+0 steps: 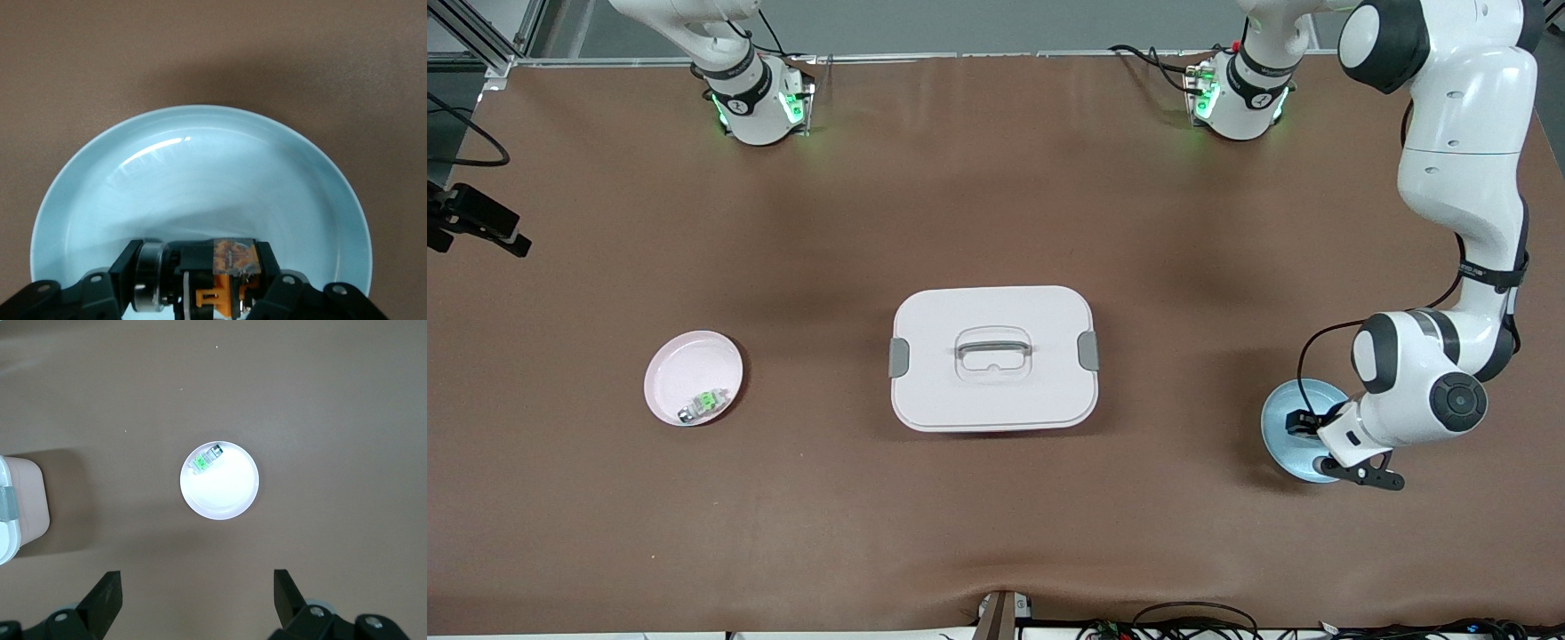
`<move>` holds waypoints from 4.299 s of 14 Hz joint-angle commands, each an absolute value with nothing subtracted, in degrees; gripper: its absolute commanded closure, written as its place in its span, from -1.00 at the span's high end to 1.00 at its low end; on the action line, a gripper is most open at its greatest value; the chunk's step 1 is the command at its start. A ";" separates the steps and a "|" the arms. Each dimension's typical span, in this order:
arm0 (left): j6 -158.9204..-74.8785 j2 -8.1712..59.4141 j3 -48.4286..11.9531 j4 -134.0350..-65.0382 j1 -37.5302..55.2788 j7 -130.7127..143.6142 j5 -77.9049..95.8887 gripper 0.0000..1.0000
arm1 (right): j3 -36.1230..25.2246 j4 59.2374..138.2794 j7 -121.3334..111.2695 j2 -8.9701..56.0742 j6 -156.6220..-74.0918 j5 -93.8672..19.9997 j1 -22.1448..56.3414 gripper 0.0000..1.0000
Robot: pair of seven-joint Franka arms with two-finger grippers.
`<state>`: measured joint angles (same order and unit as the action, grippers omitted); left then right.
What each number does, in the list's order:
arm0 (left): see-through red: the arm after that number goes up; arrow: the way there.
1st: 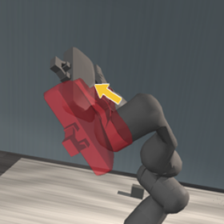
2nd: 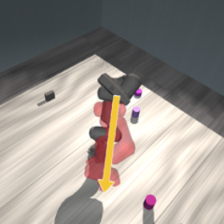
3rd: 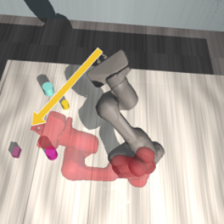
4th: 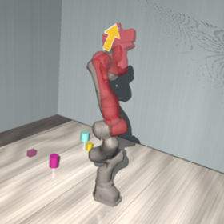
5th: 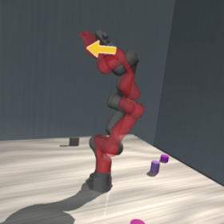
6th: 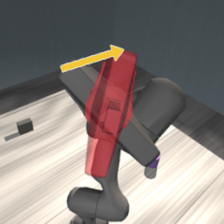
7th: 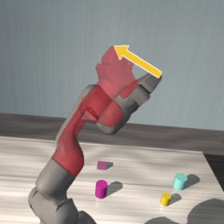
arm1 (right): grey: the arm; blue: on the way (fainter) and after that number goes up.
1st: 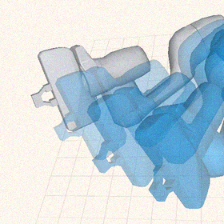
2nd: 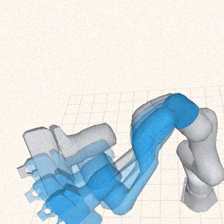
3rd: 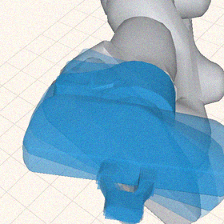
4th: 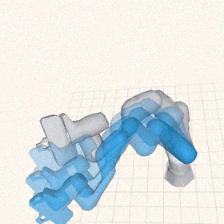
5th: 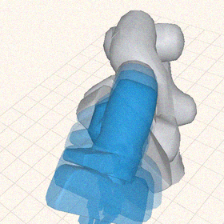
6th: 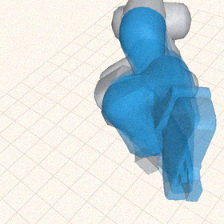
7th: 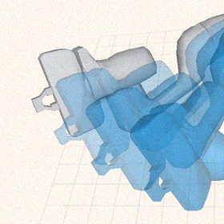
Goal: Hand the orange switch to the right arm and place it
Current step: 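Close the left gripper on the switch and lift it, then carry the switch with the left gripper over the white box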
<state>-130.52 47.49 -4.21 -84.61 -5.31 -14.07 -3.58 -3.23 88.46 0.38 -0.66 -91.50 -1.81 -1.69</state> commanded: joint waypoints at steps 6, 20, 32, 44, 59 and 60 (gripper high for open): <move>-126.74 43.78 -4.48 -85.17 -5.27 -7.58 -3.16 -0.15 | -2.55 88.33 -0.18 -1.05 -90.88 -1.23 -2.64 1.00; -107.23 24.18 -4.57 -84.64 -5.45 20.37 17.55 -0.14 | -2.46 88.42 -0.09 -1.05 -90.70 -1.23 -2.29 1.00; -104.06 15.91 -17.47 -84.55 -4.83 65.37 26.62 -0.12 | -2.64 88.42 -0.18 -0.44 -91.40 -1.41 -2.90 1.00; -116.88 17.49 -31.99 -83.67 -0.63 106.41 29.00 -0.12 | -2.29 87.10 0.00 3.52 -88.26 -3.85 -2.73 1.00; -138.76 25.04 -31.55 -82.53 20.29 120.06 26.37 -0.12 | -2.11 106.67 6.33 -10.00 -94.99 -45.25 1.31 1.00; -140.00 25.83 -31.55 -82.53 20.91 120.41 25.76 -0.12 | -2.11 107.40 6.33 -10.37 -95.53 -45.70 2.19 1.00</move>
<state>-137.46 24.06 -31.88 -83.74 19.00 119.26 27.40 -1.96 100.42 5.25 -5.08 -92.43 -43.09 0.89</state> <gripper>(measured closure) 0.278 0.000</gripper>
